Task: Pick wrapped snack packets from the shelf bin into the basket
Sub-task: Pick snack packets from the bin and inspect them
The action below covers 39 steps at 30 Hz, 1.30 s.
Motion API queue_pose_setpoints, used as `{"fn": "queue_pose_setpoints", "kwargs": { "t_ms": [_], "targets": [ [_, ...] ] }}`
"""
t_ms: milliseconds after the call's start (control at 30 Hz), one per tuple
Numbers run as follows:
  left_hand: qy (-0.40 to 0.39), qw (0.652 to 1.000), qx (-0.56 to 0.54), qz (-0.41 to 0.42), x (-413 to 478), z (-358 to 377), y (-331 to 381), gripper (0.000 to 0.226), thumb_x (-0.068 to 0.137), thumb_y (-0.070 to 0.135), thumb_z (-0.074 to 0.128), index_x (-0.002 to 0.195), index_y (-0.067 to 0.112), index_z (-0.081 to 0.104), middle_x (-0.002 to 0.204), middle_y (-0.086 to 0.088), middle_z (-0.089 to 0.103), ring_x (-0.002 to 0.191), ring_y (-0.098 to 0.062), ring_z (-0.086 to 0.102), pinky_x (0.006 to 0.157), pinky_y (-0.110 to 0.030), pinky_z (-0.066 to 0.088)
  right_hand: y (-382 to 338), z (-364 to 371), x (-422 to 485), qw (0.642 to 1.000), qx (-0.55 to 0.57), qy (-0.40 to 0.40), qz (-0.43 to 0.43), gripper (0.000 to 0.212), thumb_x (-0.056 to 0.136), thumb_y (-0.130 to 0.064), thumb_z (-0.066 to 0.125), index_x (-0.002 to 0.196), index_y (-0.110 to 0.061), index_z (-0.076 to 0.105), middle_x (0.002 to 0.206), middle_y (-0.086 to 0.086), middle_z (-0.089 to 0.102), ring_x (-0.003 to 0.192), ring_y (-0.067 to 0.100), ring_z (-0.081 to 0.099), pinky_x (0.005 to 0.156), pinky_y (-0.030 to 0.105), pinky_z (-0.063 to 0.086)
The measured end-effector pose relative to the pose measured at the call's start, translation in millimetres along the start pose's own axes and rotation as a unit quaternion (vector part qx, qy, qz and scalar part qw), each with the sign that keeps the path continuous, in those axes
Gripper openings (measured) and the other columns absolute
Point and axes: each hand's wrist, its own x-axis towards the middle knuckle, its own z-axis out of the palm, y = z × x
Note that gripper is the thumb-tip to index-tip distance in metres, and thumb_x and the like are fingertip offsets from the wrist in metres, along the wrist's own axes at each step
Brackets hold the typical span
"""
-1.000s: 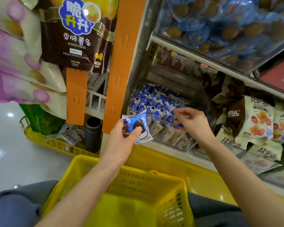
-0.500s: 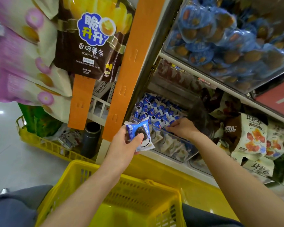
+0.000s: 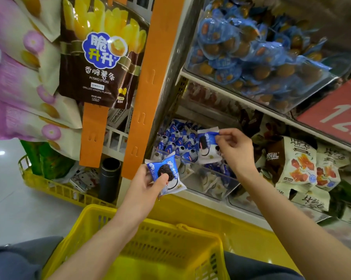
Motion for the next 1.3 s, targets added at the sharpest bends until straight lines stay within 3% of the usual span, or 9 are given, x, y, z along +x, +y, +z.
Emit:
{"fn": "queue_pose_setpoints", "kwargs": {
  "t_ms": [100,233,433,600,733,833,967,1167,1300],
  "targets": [
    [0.002,1.0,-0.007,-0.003,0.3,-1.0,-3.7,0.024,0.092,0.026,0.052,0.115,0.023,0.047,0.107,0.0,0.066,0.096,-0.008,0.061,0.085,-0.027,0.047,-15.4,-6.2,-17.7,0.993,0.114,-0.03,0.029,0.013,0.087,-0.01,0.06,0.087,-0.023,0.061,0.082,-0.001,0.066,0.068,-0.001,0.061,0.056,0.013,0.05],
    [-0.035,0.999,-0.028,-0.021,0.6,-0.8,-11.3,0.025,0.091,0.031,0.05,0.116,0.026,0.05,0.087,0.006,0.063,0.095,-0.01,0.058,0.101,-0.039,0.041,-6.8,0.1,-54.5,0.98,0.137,-0.119,0.084,0.011,0.087,-0.011,0.062,0.084,-0.021,0.061,0.075,-0.003,0.062,0.06,-0.001,0.058,0.052,0.013,0.048],
    [-0.061,0.993,-0.056,-0.082,-7.2,-0.2,-22.1,0.028,0.092,0.034,0.046,0.113,0.02,0.055,0.082,0.005,0.063,0.083,-0.01,0.057,0.09,-0.035,0.042,13.1,17.7,-95.3,0.965,0.149,-0.166,0.136,0.013,0.089,-0.007,0.058,0.084,-0.019,0.056,0.077,0.0,0.058,0.067,0.005,0.056,0.059,0.018,0.051],
    [-0.096,0.978,-0.091,-0.163,-14.0,3.6,-27.7,0.034,0.095,0.036,0.04,0.118,0.016,0.055,0.101,0.0,0.073,0.089,-0.012,0.069,0.08,-0.035,0.052,21.4,26.8,-113.8,0.939,0.208,-0.19,0.199,0.012,0.089,-0.005,0.057,0.087,-0.016,0.054,0.081,0.002,0.059,0.072,0.008,0.058,0.061,0.022,0.052],
    [-0.157,0.961,-0.083,-0.214,-15.1,3.5,-31.4,0.047,0.082,0.047,0.048,0.113,0.015,0.061,0.107,-0.008,0.071,0.099,-0.024,0.067,0.085,-0.045,0.054,26.1,29.4,-122.4,0.912,0.257,-0.209,0.244,0.007,0.09,-0.008,0.056,0.093,-0.014,0.054,0.086,0.005,0.064,0.071,0.008,0.062,0.063,0.02,0.054],
    [-0.172,0.96,-0.06,-0.215,-14.7,5.0,-33.5,0.05,0.078,0.05,0.054,0.114,0.017,0.063,0.109,-0.008,0.07,0.098,-0.022,0.067,0.09,-0.043,0.051,23.4,27.9,-122.5,0.914,0.234,-0.231,0.237,0.015,0.094,-0.025,0.05,0.104,-0.015,0.056,0.093,0.0,0.067,0.072,0.001,0.065,0.066,0.018,0.055],
    [-0.157,0.963,-0.051,-0.215,-14.3,6.1,-35.1,0.051,0.075,0.05,0.058,0.117,0.02,0.063,0.109,-0.004,0.07,0.096,-0.018,0.068,0.078,-0.034,0.053,21.5,24.7,-124.4,0.912,0.204,-0.297,0.199,0.028,0.089,-0.025,0.058,0.115,-0.016,0.059,0.11,0.003,0.066,0.092,0.009,0.065,0.072,0.019,0.054],
    [-0.083,0.976,-0.018,-0.201,-11.5,9.7,-34.7,0.055,0.07,0.041,0.065,0.118,0.015,0.058,0.1,-0.006,0.073,0.085,-0.017,0.069,0.071,-0.034,0.054,27.4,28.6,-129.3,0.956,0.162,-0.201,0.138,0.027,0.079,-0.01,0.071,0.1,-0.023,0.061,0.099,-0.007,0.069,0.094,0.004,0.063,0.083,0.019,0.051],
    [-0.052,0.981,-0.038,-0.181,-8.8,11.8,-33.2,0.039,0.082,0.04,0.058,0.114,0.017,0.058,0.098,-0.005,0.073,0.082,-0.015,0.069,0.071,-0.035,0.055,24.6,30.1,-133.7,0.969,0.169,-0.141,0.111,0.03,0.077,-0.009,0.072,0.097,-0.027,0.059,0.089,-0.007,0.069,0.082,0.006,0.065,0.077,0.024,0.054]
  ]
}}
